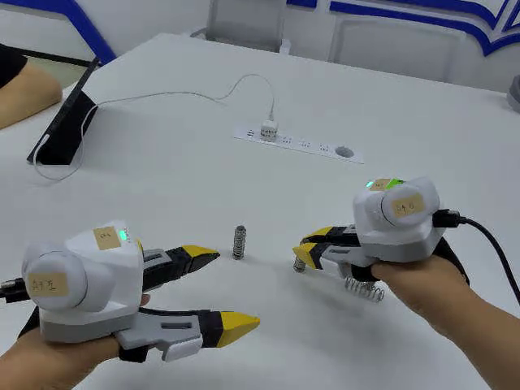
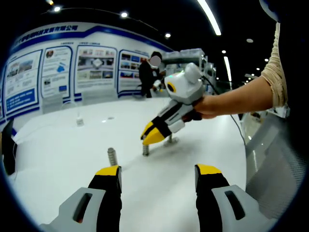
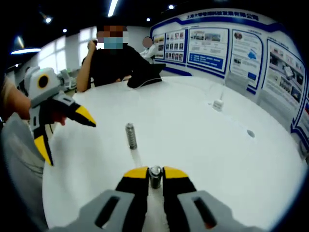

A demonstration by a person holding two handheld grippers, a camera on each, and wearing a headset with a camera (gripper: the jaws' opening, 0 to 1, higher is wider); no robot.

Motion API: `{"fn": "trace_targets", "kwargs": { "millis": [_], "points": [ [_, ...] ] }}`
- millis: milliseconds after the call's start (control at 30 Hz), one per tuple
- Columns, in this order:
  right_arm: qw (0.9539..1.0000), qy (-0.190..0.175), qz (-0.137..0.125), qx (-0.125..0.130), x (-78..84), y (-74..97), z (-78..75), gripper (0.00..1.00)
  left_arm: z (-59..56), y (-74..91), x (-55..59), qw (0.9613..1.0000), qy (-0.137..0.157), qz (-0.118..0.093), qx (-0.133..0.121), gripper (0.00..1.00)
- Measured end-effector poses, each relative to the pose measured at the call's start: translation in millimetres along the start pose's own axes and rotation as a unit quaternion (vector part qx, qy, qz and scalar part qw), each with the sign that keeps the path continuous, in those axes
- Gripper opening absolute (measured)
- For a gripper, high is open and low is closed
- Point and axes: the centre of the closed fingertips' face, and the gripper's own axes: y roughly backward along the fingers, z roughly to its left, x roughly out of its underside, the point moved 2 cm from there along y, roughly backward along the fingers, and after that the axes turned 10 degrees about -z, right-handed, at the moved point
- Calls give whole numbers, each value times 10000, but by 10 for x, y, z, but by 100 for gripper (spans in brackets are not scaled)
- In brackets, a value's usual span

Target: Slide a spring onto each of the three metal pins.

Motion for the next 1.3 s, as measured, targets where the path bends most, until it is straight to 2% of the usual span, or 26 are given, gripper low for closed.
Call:
{"fn": "trace_targets", "kwargs": {
  "millis": [433,733,1067,1300],
  "points": [
    [10000,-50,2,44,-7,60,-11,17,21,-21,-13,10000,-10,-24,21,62],
    [9996,114,-219,170,-178,277,1,18,20,-27,-22,10000,-31,-25,27,62],
    [9988,178,-426,163,-267,557,90,19,18,-38,-66,10000,-69,-43,25,62],
    [9987,207,-433,139,-196,778,158,19,2,-58,-81,9999,-81,-56,56,62]
  ]
}}
